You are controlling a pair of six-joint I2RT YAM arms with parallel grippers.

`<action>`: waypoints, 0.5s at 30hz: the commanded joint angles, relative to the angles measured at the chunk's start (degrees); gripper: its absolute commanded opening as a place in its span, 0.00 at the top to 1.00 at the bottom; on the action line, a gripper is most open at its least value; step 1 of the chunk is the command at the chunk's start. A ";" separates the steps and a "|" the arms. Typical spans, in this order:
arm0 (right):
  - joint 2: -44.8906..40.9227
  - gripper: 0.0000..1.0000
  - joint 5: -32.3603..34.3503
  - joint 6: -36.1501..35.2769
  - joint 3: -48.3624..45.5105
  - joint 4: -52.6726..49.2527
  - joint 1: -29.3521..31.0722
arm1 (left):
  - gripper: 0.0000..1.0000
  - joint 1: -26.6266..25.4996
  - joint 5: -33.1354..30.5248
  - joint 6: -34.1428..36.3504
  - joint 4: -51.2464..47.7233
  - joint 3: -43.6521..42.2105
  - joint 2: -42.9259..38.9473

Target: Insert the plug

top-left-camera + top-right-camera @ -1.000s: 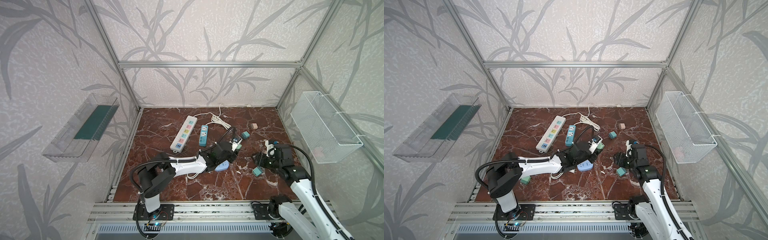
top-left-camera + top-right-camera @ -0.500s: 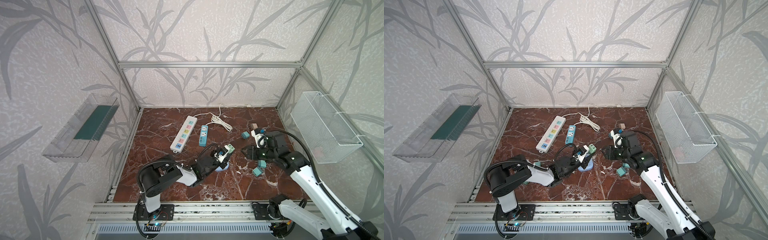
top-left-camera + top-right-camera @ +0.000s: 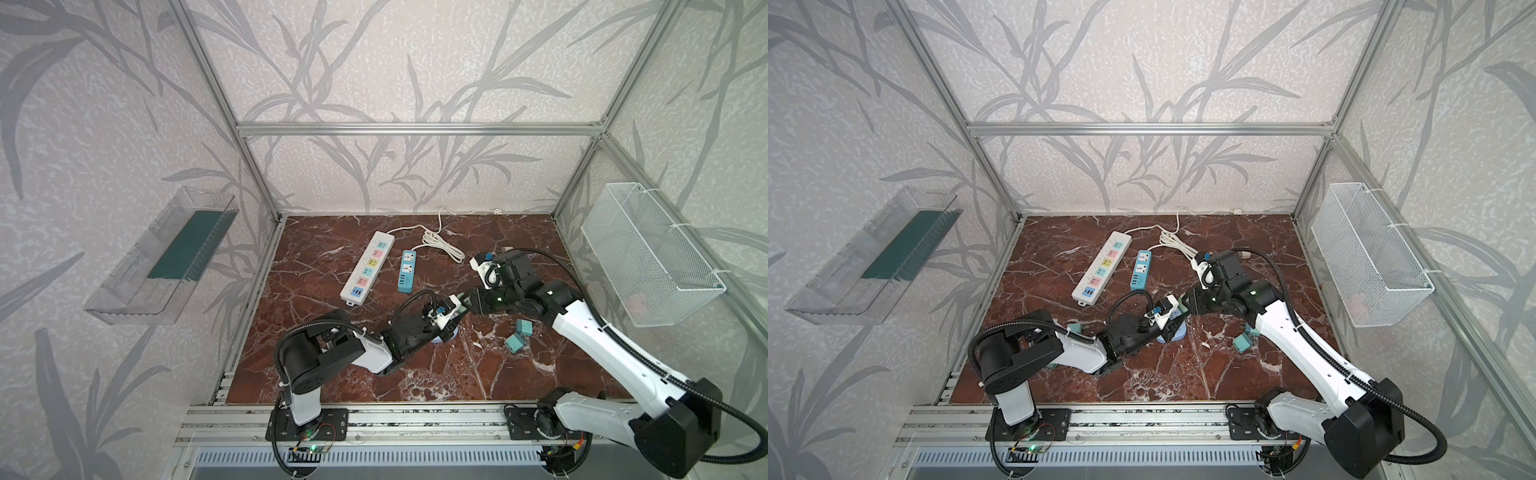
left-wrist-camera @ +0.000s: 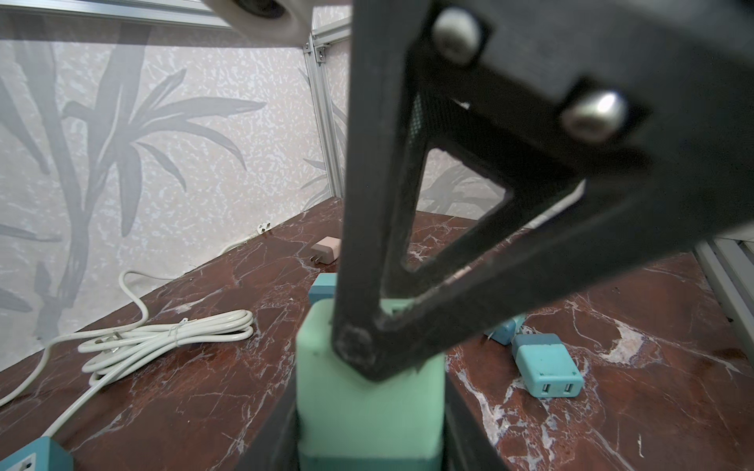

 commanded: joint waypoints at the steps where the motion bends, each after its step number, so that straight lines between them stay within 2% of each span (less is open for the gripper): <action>1: 1.14 0.57 0.07 -1.97 1.64 -2.02 0.34 | 0.88 0.24 3.11 -0.47 2.96 -0.22 -0.43; 7: 2.22 0.62 -0.63 -3.18 2.03 -3.03 0.49 | 0.88 0.32 4.84 -0.34 3.08 -0.44 -0.43; 12: 2.92 0.74 -0.30 -3.67 2.50 -4.07 0.48 | 0.88 0.56 5.00 0.84 2.53 -0.53 -0.41; 15: 2.33 0.83 -0.11 -3.63 2.60 -4.46 0.50 | 0.78 0.67 3.68 1.32 2.79 -0.75 -0.68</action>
